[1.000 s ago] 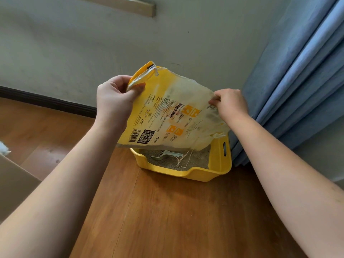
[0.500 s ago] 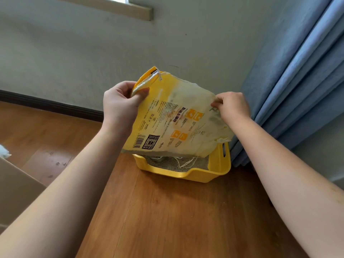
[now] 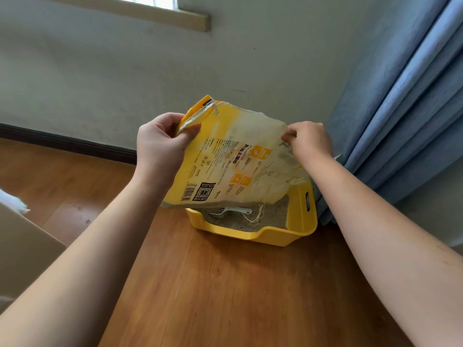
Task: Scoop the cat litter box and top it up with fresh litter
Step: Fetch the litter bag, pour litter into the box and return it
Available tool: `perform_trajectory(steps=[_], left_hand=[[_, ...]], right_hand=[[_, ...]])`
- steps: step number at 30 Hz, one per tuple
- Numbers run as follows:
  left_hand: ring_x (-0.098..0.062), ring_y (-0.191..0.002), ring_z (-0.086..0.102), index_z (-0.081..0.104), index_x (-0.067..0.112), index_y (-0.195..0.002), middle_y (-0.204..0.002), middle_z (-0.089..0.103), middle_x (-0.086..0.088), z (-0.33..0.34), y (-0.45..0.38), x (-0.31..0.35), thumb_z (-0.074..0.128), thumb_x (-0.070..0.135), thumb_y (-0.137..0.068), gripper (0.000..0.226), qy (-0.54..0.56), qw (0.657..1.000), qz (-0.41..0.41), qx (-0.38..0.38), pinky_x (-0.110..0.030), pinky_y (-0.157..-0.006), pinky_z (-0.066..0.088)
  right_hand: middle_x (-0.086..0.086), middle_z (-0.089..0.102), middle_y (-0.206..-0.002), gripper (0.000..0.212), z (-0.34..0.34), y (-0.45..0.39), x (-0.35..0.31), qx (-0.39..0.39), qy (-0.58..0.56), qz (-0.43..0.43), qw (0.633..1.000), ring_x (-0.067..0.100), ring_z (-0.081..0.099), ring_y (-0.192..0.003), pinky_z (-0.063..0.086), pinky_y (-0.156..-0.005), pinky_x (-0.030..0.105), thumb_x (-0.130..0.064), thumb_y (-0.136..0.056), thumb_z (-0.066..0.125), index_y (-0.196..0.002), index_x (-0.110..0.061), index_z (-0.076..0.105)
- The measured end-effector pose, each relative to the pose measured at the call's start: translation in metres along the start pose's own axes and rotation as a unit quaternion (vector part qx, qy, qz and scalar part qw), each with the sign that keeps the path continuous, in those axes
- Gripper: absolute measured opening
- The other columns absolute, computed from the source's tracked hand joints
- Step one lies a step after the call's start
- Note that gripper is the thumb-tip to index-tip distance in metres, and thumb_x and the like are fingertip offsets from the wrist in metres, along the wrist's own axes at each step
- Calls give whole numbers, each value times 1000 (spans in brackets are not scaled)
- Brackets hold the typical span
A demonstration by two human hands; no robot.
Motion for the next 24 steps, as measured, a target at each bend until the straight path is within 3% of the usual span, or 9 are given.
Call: perform_trajectory(steps=[9,16,24], left_hand=[[-19,-83,73,70,25,-89,-90,74,-5,-31,-6,9,73,26,-87,3,-16,999,23,20,-46,-75,61],[-16,-82,73,69,26,-89,-89,73,-2,-36,-6,10,73,24,-88,4,-19,999,34,26,-41,-75,61],[-17,-84,73,69,27,-89,-91,73,-3,-33,-6,10,72,25,-88,4,-14,999,37,24,-45,-76,61]], right_hand=[[7,66,-79,13,20,3,-28,-39,-24,-30,999,31,59,-75,48,-64,30,-23,-87,63,-79,-18,71],[4,66,-79,15,18,3,-31,-28,-21,-39,999,28,59,-75,40,-60,26,-22,-88,61,-78,-19,71],[5,67,-78,18,17,4,-28,-6,-33,-50,998,28,60,-73,49,-62,31,-24,-89,59,-78,-17,71]])
Point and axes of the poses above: each hand's wrist, its own y-axis away from the middle knuckle, its own z-axis out of the palm, x = y × z, the point moved 6 cm from there along -y, towards the middle knuckle
